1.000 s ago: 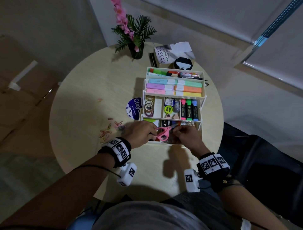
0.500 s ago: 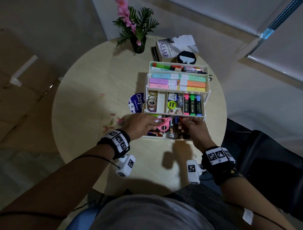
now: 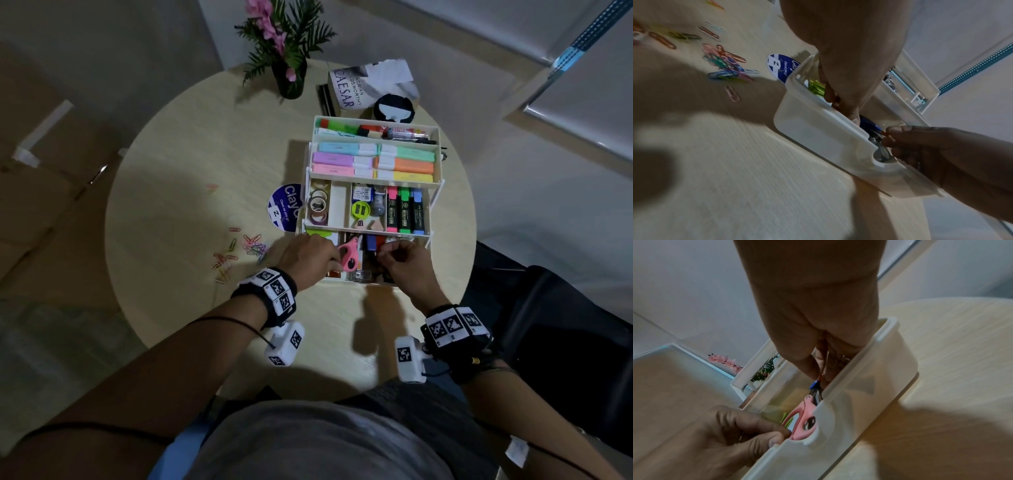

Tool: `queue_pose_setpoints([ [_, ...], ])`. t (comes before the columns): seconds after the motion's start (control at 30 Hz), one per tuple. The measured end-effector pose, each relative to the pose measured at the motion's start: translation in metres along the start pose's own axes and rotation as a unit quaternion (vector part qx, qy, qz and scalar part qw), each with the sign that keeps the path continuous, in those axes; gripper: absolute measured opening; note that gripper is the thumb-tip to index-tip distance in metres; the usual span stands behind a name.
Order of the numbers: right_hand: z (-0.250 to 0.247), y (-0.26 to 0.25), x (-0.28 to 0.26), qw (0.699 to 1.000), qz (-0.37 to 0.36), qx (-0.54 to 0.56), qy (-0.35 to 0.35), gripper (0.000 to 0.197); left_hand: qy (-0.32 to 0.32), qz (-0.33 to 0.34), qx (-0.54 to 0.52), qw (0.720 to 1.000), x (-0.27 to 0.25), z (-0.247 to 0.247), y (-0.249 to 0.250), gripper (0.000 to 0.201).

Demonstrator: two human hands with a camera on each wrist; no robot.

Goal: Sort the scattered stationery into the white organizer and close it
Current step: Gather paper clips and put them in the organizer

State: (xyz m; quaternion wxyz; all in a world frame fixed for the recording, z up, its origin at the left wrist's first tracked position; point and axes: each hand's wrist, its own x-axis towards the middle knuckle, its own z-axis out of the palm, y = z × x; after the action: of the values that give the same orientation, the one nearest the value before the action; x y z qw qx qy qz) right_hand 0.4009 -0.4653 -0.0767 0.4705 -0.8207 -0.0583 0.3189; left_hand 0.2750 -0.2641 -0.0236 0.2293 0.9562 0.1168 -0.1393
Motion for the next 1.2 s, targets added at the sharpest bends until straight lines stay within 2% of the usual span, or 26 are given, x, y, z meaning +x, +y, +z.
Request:
queue_pose_setpoints([
  [0.13,0.0,0.001,0.001,1.0,-0.011,-0.008,0.001,0.009,-0.031,-0.007,0.027,0.999,0.0,0.001,0.003,0.023],
  [0.23,0.0,0.003,0.002,1.0,-0.013,-0.011,-0.001,0.013,-0.032,-0.023,0.01,0.999,0.0,0.004,0.003,0.021],
  [0.37,-0.002,-0.001,-0.003,0.999,-0.033,-0.011,0.014,0.015,0.021,-0.03,-0.113,0.993,-0.006,0.002,0.0,0.015],
  [0.5,0.0,0.0,-0.009,0.998,-0.055,-0.007,0.024,0.013,0.099,-0.059,-0.281,0.953,-0.015,0.006,-0.01,0.013],
  [0.6,0.008,-0.006,-0.015,0.999,-0.036,0.016,0.014,0.014,0.061,-0.073,-0.364,0.927,-0.018,0.001,-0.022,0.019],
  [0.67,0.014,-0.015,-0.02,0.997,-0.002,0.071,0.007,0.018,0.029,-0.071,-0.381,0.921,-0.021,-0.004,-0.025,0.02],
  [0.8,0.016,-0.026,-0.022,0.982,0.067,0.177,-0.007,0.027,0.004,-0.083,-0.411,0.908,-0.022,-0.009,-0.025,0.018],
  [0.97,0.01,-0.02,-0.019,0.974,0.084,0.211,0.0,0.021,0.026,-0.101,-0.435,0.894,-0.02,-0.009,-0.028,0.02],
  [1.07,0.013,-0.016,-0.019,0.977,0.081,0.197,-0.024,0.031,0.041,-0.105,-0.469,0.876,-0.02,-0.008,-0.03,0.022],
  [1.13,0.016,-0.018,-0.019,0.972,0.088,0.215,-0.048,0.035,0.02,-0.105,-0.462,0.881,-0.021,-0.008,-0.03,0.021],
  [1.2,0.019,-0.022,-0.019,0.959,0.105,0.255,-0.07,0.036,-0.004,-0.1,-0.431,0.897,-0.019,-0.009,-0.028,0.019],
])
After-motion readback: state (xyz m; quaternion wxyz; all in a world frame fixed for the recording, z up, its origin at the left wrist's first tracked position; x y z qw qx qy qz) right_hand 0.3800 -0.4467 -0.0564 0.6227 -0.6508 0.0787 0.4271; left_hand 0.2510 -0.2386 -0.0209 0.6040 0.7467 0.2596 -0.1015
